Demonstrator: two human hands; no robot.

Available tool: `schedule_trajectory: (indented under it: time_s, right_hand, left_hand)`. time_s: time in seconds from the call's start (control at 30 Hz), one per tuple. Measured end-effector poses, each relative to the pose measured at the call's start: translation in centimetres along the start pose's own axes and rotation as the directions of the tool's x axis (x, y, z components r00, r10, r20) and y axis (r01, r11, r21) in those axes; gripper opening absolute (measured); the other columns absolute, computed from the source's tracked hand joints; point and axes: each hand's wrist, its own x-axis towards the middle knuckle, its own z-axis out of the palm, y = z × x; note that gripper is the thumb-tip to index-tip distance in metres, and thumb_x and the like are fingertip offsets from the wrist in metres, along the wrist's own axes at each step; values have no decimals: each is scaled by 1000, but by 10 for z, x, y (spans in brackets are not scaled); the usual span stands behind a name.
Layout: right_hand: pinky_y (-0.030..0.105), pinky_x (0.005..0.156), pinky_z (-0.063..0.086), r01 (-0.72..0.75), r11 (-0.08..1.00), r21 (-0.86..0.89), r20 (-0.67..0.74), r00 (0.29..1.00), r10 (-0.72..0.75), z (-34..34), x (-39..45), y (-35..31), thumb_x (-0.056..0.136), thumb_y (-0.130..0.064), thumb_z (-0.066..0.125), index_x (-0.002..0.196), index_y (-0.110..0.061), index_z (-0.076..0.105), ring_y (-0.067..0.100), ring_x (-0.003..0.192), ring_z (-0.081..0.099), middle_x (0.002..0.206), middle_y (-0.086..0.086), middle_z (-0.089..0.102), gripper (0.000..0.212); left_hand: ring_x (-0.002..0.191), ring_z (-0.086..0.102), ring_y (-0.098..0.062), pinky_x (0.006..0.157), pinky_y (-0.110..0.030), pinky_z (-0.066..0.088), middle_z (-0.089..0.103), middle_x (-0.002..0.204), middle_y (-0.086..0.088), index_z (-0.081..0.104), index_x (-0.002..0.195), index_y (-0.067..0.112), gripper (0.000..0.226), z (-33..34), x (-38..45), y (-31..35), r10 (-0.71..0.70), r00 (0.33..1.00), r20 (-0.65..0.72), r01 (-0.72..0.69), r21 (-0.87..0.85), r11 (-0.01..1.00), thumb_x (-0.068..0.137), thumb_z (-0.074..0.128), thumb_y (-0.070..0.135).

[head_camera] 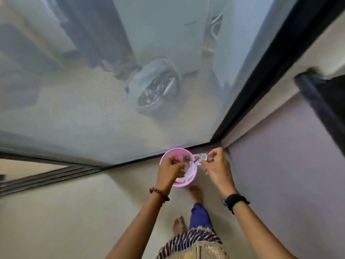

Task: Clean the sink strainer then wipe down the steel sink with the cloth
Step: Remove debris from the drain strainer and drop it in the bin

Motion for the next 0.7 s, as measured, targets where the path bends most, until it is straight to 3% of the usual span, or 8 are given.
schedule_trajectory:
  time_s: [0.1, 0.2, 0.33, 0.43, 0.57, 0.63, 0.7]
  right_hand:
    - [43, 71, 50, -94, 989, -117, 85, 991, 105, 57, 62, 49, 81, -12, 65, 79, -15, 46, 24, 74, 56, 78, 7, 60, 19]
    - [37, 75, 50, -141, 963, -230, 137, 975, 175, 112, 119, 108, 83, -11, 58, 87, -10, 57, 29, 86, 63, 93, 17, 69, 3]
    - [31, 69, 45, -121, 929, -349, 215, 955, 205, 177, 175, 182, 88, -9, 51, 96, -7, 57, 30, 88, 61, 99, 17, 66, 10]
    - [36, 73, 50, -119, 909, -400, 290, 924, 248, 204, 196, 219, 91, -8, 44, 94, -5, 54, 33, 87, 62, 100, 20, 63, 11]
    - [48, 80, 55, -278, 905, -321, 297, 878, 375, 203, 192, 225, 89, -8, 46, 82, -9, 49, 37, 87, 65, 94, 22, 64, 7]
    - [40, 67, 58, -376, 908, -186, 276, 867, 415, 192, 181, 212, 90, -13, 48, 81, -10, 46, 30, 72, 66, 81, 15, 62, 9]
    - [22, 45, 52, -439, 898, -7, 264, 866, 425, 169, 164, 185, 91, -16, 50, 85, -9, 49, 18, 53, 58, 69, 6, 59, 9]
  left_hand:
    - [35, 55, -10, 40, -18, 50, 53, 55, -11, 47, 62, 9, 28, -1, 75, -62, -173, 983, -68, 171, -36, 985, 82, 50, -11]
    - [34, 58, -8, 51, -27, 54, 57, 56, -13, 49, 59, 10, 30, 7, 151, -124, -248, 961, -126, 251, 9, 968, 80, 52, -11]
    - [79, 69, -33, 79, -44, 56, 68, 82, -27, 61, 74, -1, 8, 23, 237, -194, -281, 939, -195, 314, 163, 935, 78, 55, -6]
    - [87, 66, -37, 84, -47, 54, 68, 89, -25, 64, 92, -9, 15, 33, 268, -226, -293, 944, -155, 321, 213, 923, 79, 56, -6]
    - [68, 61, -28, 66, -34, 55, 60, 91, -14, 56, 108, -7, 21, 43, 261, -230, -300, 952, -64, 306, 158, 939, 89, 50, 0]
    - [60, 59, -19, 55, -24, 52, 61, 90, -13, 56, 104, -2, 16, 46, 246, -219, -308, 947, -93, 314, 56, 948, 92, 47, 5]
    - [56, 56, -16, 49, -20, 49, 61, 79, -10, 58, 97, 1, 14, 49, 222, -188, -360, 931, -67, 347, -150, 926, 93, 46, 8]
